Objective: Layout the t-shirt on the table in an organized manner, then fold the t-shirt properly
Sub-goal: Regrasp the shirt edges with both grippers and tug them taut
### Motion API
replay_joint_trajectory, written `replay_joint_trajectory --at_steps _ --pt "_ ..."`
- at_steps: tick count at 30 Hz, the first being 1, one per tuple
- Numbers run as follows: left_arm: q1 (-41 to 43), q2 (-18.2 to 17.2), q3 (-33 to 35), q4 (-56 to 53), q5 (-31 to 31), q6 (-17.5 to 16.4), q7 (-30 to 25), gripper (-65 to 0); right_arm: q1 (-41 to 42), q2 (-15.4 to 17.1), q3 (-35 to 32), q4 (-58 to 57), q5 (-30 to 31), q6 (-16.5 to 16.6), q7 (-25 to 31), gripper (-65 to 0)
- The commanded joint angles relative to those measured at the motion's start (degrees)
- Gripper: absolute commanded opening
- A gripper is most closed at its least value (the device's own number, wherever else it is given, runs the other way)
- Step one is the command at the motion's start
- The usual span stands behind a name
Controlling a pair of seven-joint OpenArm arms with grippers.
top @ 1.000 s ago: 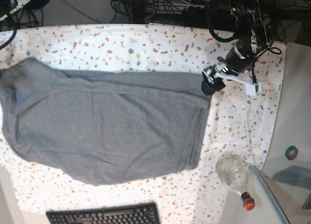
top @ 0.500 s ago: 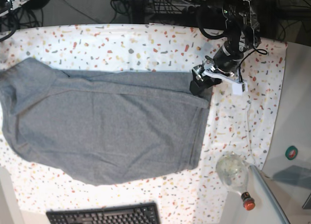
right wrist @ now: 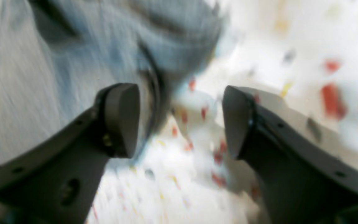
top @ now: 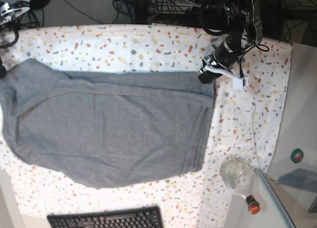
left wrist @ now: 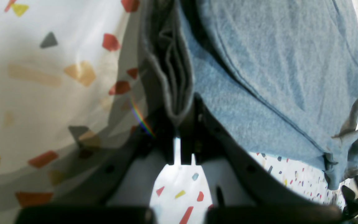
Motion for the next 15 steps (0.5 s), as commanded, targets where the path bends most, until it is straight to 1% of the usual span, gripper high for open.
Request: replay_joint_trajectory --at_steps 1,3,4,6,7,11,15 --pt "0.2 -0.2 0.0 0.7 0.6 0.4 0.5 -65.0 -1.2 1.4 0.2 4.0 1.0 0.4 -1.7 -29.4" --pt "0.2 -0.3 0.0 0.7 0.6 0.4 0.5 -65.0 -2.9 -2.0 0.2 9.2 1.0 0.4 -5.6 -29.6" --pt "0.2 -0.3 0.0 0.7 0.6 0.4 0.5 -65.0 -3.5 -3.3 0.2 11.3 1.0 0.4 -5.8 -29.6" --pt "0.1 -0.3 0.1 0.7 0.6 0.4 0.5 -65.0 -3.9 -4.9 0.0 12.6 0.8 0.4 -5.1 -29.6" --pt "-0.1 -0.3 0.3 0.7 0.6 0.4 0.5 -65.0 -3.9 -5.0 -1.0 12.2 0.8 0.4 -4.9 -29.6" --pt "-0.4 -0.3 0.2 0.7 0.6 0.4 0.5 -65.0 -4.1 -5.6 -9.8 12.0 0.9 0.4 -5.3 -29.6" --pt "-0.3 -0.3 0.1 0.7 0.6 0.4 0.5 -65.0 -4.2 -7.1 -10.7 12.1 0.8 0.4 -5.3 -29.6"
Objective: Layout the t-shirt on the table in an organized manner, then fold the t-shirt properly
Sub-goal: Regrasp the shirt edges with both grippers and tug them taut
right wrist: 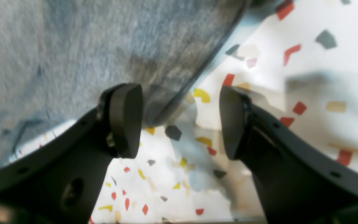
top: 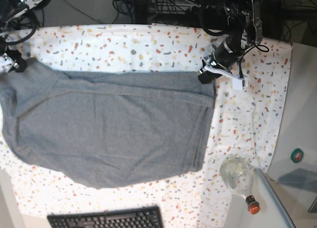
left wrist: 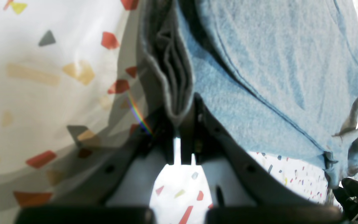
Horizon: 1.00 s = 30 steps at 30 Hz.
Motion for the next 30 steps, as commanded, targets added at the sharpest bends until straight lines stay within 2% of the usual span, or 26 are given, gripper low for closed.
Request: replay_joint_trajectory --at_steps 1,5,8,16,19,25,27,30 --pt "0.0 -0.2 0.0 0.6 0.5 0.4 0.3 -65.0 0.1 0.9 0.1 0.5 -0.7 0.2 -1.2 -29.6" --pt "0.3 -0.2 0.0 0.6 0.5 0.4 0.3 -65.0 0.1 0.8 0.1 0.5 -0.7 0.2 -1.6 -29.6" --pt "0.3 -0.2 0.0 0.6 0.5 0.4 0.3 -65.0 0.1 0.7 0.1 1.0 -0.7 0.2 -4.6 -29.6" --pt "0.0 -0.3 0.0 0.6 0.5 0.4 0.3 -65.0 0.1 0.1 -0.2 1.0 -0.7 0.2 -4.8 -30.0" --pt "0.0 -0.3 0.0 0.5 0.5 0.4 0.3 -65.0 0.1 0.1 -5.3 1.0 -0.6 0.2 -4.7 -30.2" --pt "0.0 -0.3 -0.1 0.5 0.5 0.4 0.3 -65.0 0.2 0.0 -5.9 0.7 -0.6 0.2 -4.7 -30.8" --pt "0.1 -0.4 -0.1 0.5 0.5 0.4 0.3 -65.0 0.3 -0.7 -5.9 0.9 -0.6 0.2 -4.7 -36.9" --pt "0.1 -0.9 -0.1 0.3 0.5 0.4 0.3 -65.0 0.6 -0.7 -6.0 0.9 -0.6 0.2 -4.7 -54.0"
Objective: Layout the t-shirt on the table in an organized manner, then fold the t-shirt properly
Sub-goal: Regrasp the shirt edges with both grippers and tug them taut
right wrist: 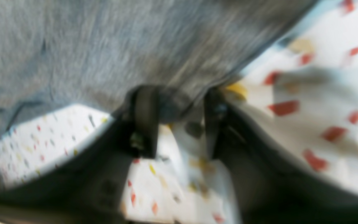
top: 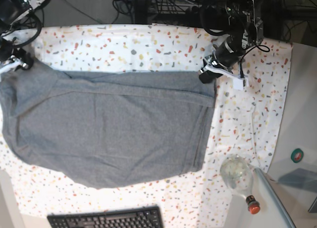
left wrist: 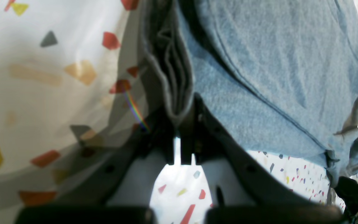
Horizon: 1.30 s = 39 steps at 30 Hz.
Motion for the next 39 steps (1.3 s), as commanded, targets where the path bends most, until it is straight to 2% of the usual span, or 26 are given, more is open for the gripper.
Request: replay_joint_trajectory --at_steps 1,2,6,10,13,19,22,24,27,28,29,32,35,36,39 --pt "0.1 -0.5 -0.1 0.4 0.5 0.6 0.3 -65.0 0.3 0.4 -0.3 0.2 -0.3 0.1 -1.3 -60.5" --pt "0.1 -0.5 -0.1 0.5 0.5 0.6 0.3 -65.0 0.3 0.4 -0.4 0.3 -0.3 0.1 -1.3 -65.0" --pt "0.1 -0.5 -0.1 0.6 0.5 0.6 0.3 -65.0 1.6 0.4 -0.6 1.0 -0.3 0.1 -1.8 -65.0" --pt "0.2 -0.5 -0.1 0.8 0.5 0.6 0.3 -65.0 3.2 0.4 -4.4 5.8 -0.4 0.1 -3.5 -65.0" --pt "0.2 -0.5 -0.1 0.8 0.5 0.6 0.3 -65.0 6.0 0.4 -6.0 8.9 -0.4 0.1 -6.4 -65.0" --pt "0.3 -0.5 0.0 0.8 0.5 0.7 0.3 -65.0 12.9 0.7 -10.4 9.0 -0.5 0.1 -6.5 -65.0" --pt "0.3 -0.6 0.0 0.8 0.5 0.7 0.3 -65.0 16.0 0.7 -13.7 7.9 -0.5 -5.0 -6.5 -65.0" --pt "0.3 -0.6 0.0 0.8 0.5 0.7 0.3 -65.0 17.8 1.6 -15.5 6.7 -0.5 -6.7 -6.6 -64.7" --pt "0.3 -0.6 0.0 0.8 0.5 0.7 0.3 -65.0 18.3 2.2 -15.0 7.9 -0.2 -6.7 -7.1 -33.9" --pt "0.3 -0.6 0.0 0.8 0.5 0.7 0.3 -65.0 17.7 2.2 -13.4 9.7 -0.2 -6.7 -7.1 -25.5" --pt "0.4 -0.6 0.0 0.8 0.5 0.7 0.3 -65.0 16.3 2.1 -11.2 11.7 -0.2 -6.7 -7.1 -21.6" --pt "0.4 -0.7 0.0 0.8 0.5 0.7 0.3 -65.0 12.0 0.7 -1.9 16.6 -0.4 -7.4 -6.4 -25.7" --pt "0.4 -1.4 0.0 0.8 0.5 0.7 0.3 -65.0 9.7 -1.5 10.0 16.6 -0.4 -12.0 -0.6 -28.8" --pt "0.4 -1.4 0.0 0.8 0.5 0.7 0.3 -65.0 9.2 -1.9 12.1 15.3 -0.4 -12.6 1.4 -28.2" --pt "0.4 -1.4 0.0 0.8 0.5 0.7 0.3 -65.0 8.3 -1.4 12.4 8.3 -0.3 -11.9 5.3 -23.1"
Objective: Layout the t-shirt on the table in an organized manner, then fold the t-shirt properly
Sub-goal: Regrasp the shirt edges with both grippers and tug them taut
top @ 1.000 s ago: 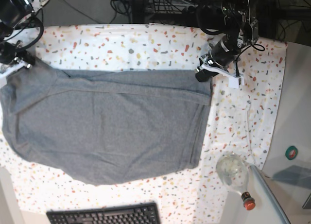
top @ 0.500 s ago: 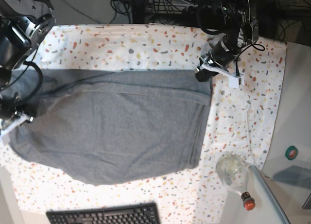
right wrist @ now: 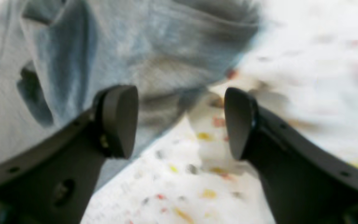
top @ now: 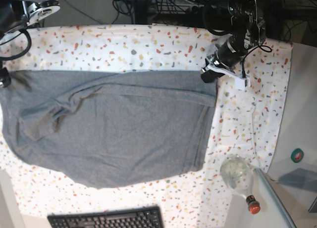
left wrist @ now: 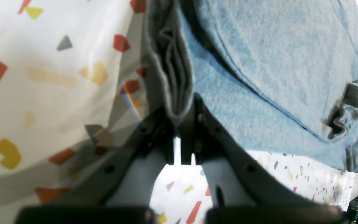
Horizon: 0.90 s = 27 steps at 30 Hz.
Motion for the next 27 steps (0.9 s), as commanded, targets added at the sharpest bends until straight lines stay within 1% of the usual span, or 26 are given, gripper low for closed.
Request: replay_joint_trajectory --at_steps 1,3,7,9,11,12,14,16,18,20,27 --pt "0.1 -0.4 -0.1 0.6 0.7 0.7 -0.1 -65.0 1.1 1.8 -0.1 -0.9 1.0 0.3 1.8 -23.1" --pt "0.1 -0.4 -0.1 0.6 0.8 0.7 -0.1 -65.0 1.3 2.4 0.1 -4.6 1.0 0.3 4.2 -23.1" --pt "0.1 -0.4 -0.1 0.6 0.8 0.7 -0.1 -65.0 1.3 2.5 -0.2 -10.0 1.0 0.1 12.0 -23.1" --pt "0.1 -0.4 -0.1 0.6 0.8 0.7 -0.1 -65.0 1.3 2.5 -0.3 -11.0 1.0 -0.2 13.8 -23.1" --pt "0.1 -0.4 -0.1 0.6 0.8 0.9 -0.1 -65.0 1.2 2.5 -0.2 -10.9 1.0 -0.2 11.4 -23.3" --pt "0.1 -0.4 -0.1 0.6 0.8 1.8 -0.1 -65.0 1.1 2.5 0.2 -10.1 1.0 -0.2 9.6 -23.3" --pt "0.1 -0.7 -0.1 0.6 0.8 3.8 -0.1 -65.0 0.3 2.1 0.3 -5.7 1.0 0.0 6.5 -23.3" --pt "0.1 -1.6 0.4 0.7 0.8 4.3 -0.1 -65.0 -0.9 0.9 0.3 -1.3 1.0 0.1 5.5 -23.3" --pt "0.1 -1.6 0.0 0.7 0.8 4.3 -0.1 -65.0 -1.8 -0.2 0.3 1.9 1.0 0.1 5.8 -23.3" --pt "0.1 -1.7 0.0 0.7 0.8 4.3 -0.1 -65.0 -2.1 -0.2 0.3 1.3 1.0 -0.1 7.1 -23.3" --pt "0.1 -1.7 0.3 0.7 0.8 4.3 -0.1 -65.0 -0.9 4.0 0.2 -12.5 1.0 -0.2 11.7 -23.3"
